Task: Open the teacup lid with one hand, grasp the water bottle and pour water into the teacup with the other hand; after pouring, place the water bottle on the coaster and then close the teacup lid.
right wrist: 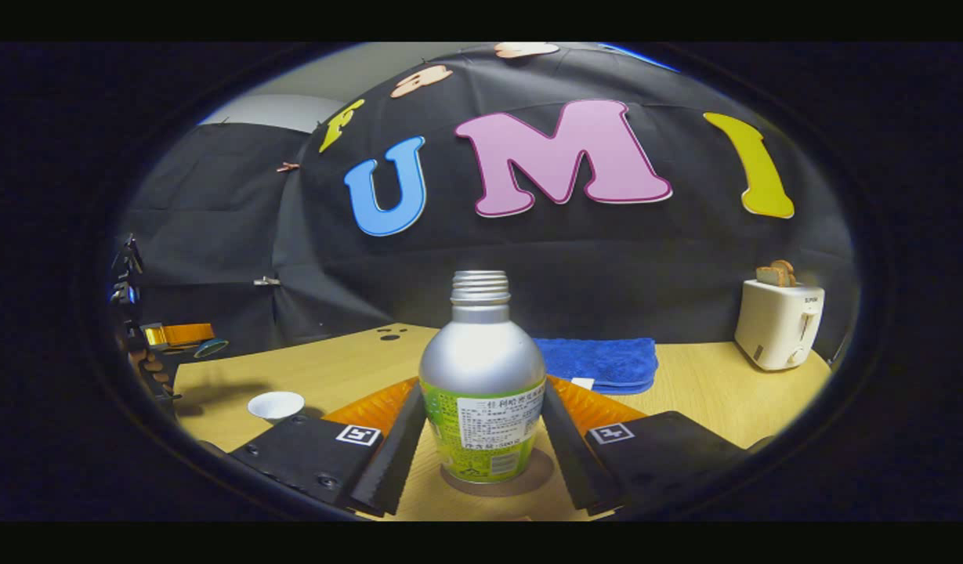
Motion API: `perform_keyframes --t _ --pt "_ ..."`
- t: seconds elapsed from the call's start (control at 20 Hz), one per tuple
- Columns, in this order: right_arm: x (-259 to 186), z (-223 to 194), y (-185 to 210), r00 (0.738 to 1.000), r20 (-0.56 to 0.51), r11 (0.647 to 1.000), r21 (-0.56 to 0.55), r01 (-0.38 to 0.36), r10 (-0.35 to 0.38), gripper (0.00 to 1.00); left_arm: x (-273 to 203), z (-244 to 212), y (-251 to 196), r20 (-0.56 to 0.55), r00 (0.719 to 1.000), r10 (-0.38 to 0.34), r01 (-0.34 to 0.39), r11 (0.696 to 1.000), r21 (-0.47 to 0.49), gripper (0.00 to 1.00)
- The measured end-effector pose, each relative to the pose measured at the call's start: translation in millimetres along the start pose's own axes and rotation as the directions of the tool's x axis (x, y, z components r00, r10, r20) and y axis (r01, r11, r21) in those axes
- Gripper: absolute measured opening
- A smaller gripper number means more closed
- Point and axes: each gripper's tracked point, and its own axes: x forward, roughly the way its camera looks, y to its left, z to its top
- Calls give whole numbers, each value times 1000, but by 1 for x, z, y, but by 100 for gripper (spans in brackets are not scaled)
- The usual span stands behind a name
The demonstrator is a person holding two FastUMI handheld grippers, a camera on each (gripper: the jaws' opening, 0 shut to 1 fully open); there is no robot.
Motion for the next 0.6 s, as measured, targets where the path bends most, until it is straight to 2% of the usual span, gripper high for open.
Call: perform_keyframes --t 0.2,0.6 --pt "2 -6 -5 1000 -19 999 -37 18 -19 81 0 -1 1 0 1000 4 -4 1000 8 31" --pt "3 -14 -7 998 -24 998 -30 49 -50 81 1 -2 1 -3 1000 2 -2 1000 3 31"
